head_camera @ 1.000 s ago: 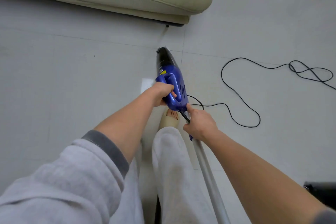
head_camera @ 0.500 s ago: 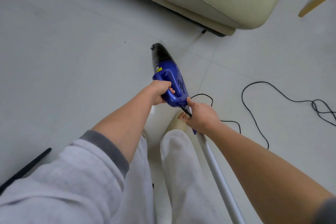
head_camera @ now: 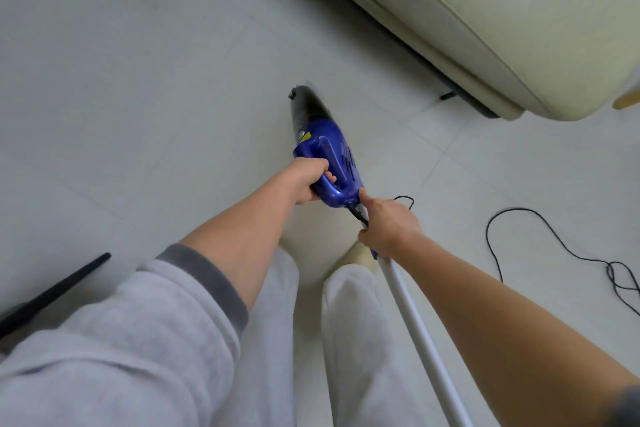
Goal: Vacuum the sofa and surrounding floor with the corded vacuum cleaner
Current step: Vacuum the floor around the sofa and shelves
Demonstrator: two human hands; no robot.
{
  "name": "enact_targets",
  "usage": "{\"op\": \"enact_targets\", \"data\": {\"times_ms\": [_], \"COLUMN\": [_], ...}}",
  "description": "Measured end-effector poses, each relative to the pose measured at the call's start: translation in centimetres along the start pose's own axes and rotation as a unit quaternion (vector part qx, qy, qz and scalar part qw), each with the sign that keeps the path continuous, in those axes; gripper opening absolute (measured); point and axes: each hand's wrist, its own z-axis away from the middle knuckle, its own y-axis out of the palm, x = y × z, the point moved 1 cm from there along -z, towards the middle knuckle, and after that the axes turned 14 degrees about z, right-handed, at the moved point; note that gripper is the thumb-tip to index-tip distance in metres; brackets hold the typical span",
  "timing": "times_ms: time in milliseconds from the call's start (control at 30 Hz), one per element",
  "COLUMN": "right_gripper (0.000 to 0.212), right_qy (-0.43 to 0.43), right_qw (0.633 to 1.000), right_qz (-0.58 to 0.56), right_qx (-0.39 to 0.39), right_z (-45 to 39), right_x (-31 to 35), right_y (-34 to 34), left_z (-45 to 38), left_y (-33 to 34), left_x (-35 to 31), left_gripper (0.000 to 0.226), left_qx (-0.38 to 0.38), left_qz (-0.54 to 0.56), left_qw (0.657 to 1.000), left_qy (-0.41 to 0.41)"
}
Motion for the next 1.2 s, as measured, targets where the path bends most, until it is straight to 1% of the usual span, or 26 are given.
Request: {"op": "enact_targets", "data": {"times_ms": [100, 200, 400, 533, 767, 933, 1033, 1200], "right_gripper": [0.056, 0.054, 0.058, 0.060, 0.067, 0.069, 0.071, 0.076], "right_qy": [-0.014, -0.028, -0.049, -0.073, -0.114, -0.134, -0.130, -0.130], "right_qw": [1.000, 0.998, 0.995, 0.988, 0.976, 0.970, 0.973, 0.967], "right_qz": [0.024, 0.047, 0.083, 0.129, 0.182, 0.201, 0.188, 0.217], "right_qx": [-0.013, -0.020, -0.031, -0.039, -0.031, -0.023, -0.013, -0.007], "right_z": [-1.4, -2.7, -5.2, -7.0, -8.5, -8.6, -8.9, -10.0], "right_x": [3.2, 6.3, 12.7, 17.0, 23.0, 24.8, 24.1, 22.6], "right_y": [-1.8, -3.7, -6.4, -8.4, -10.0, -9.9, -10.1, -11.6], "left_z": [-0.3, -0.6, -1.2, -2.0, -2.5, -2.7, -2.7, -3.2], "left_y": [-3.2, -6.5, -12.9, -17.7, -23.9, -25.9, -25.5, -23.9], "left_x": [-2.2, -4.2, -7.9, -9.6, -10.7, -10.1, -10.1, -10.8], "left_gripper": [0.018, 0.017, 0.016, 0.016, 0.021, 0.021, 0.021, 0.021], "left_qx": [-0.005, -0.003, -0.004, -0.017, -0.039, -0.049, -0.046, -0.057], "left_qz": [0.024, 0.053, 0.090, 0.149, 0.219, 0.252, 0.270, 0.307], "left_qw": [1.000, 0.999, 0.996, 0.989, 0.975, 0.966, 0.961, 0.949], "left_qy": [0.004, 0.003, 0.012, 0.014, 0.023, 0.025, 0.037, 0.036]}}
